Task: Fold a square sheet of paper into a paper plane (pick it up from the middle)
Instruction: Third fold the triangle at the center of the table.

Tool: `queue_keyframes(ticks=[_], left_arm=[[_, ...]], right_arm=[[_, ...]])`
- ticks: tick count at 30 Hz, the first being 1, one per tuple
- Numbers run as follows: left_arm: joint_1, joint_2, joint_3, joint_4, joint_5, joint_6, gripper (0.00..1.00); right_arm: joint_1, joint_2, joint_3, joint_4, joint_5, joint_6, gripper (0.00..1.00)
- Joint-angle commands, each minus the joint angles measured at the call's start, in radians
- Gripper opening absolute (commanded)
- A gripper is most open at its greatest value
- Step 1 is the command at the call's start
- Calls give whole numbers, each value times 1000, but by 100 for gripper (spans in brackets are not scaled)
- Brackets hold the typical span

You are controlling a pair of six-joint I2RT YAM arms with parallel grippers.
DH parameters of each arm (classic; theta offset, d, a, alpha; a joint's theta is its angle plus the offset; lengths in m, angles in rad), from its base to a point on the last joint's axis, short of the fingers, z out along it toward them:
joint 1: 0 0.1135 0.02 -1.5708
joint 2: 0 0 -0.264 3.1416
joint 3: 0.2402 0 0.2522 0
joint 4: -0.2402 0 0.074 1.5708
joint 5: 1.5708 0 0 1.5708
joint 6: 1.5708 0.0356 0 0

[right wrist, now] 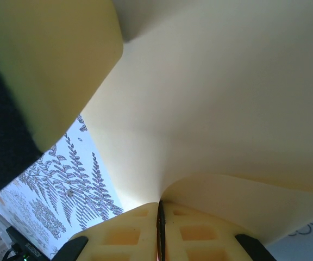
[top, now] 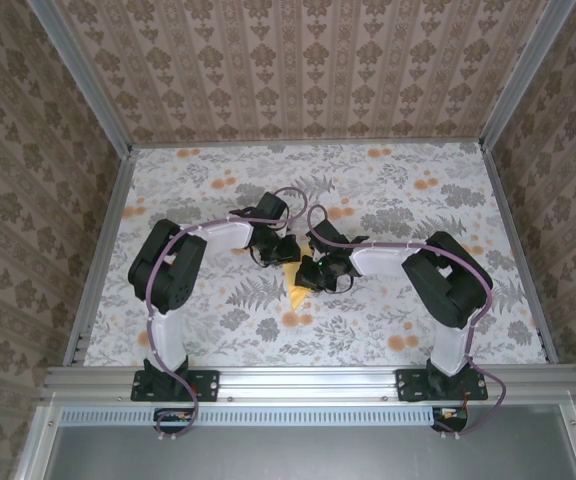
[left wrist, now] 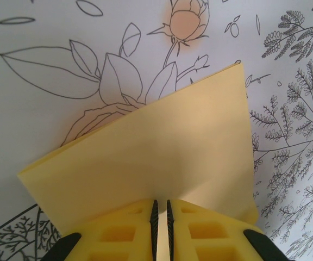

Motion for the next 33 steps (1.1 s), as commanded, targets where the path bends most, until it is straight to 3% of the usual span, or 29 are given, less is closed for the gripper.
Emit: queue_keyframes(ticks=[1,18,25,33], left_arm=[[-7,17,-2,-14,6,19,17],[6,-49,22,-61,-18,17,20],[85,-197,-53,-37,-65,-61,31],[155,-281,-131,-36,-48,-73,35]], right_arm=[[8,25,8,19,-10,14,11],[7,37,4,-48,29,-6,13],[8,42,4,-63,32,-8,33],[8,37,1,-59,30,-13,38]])
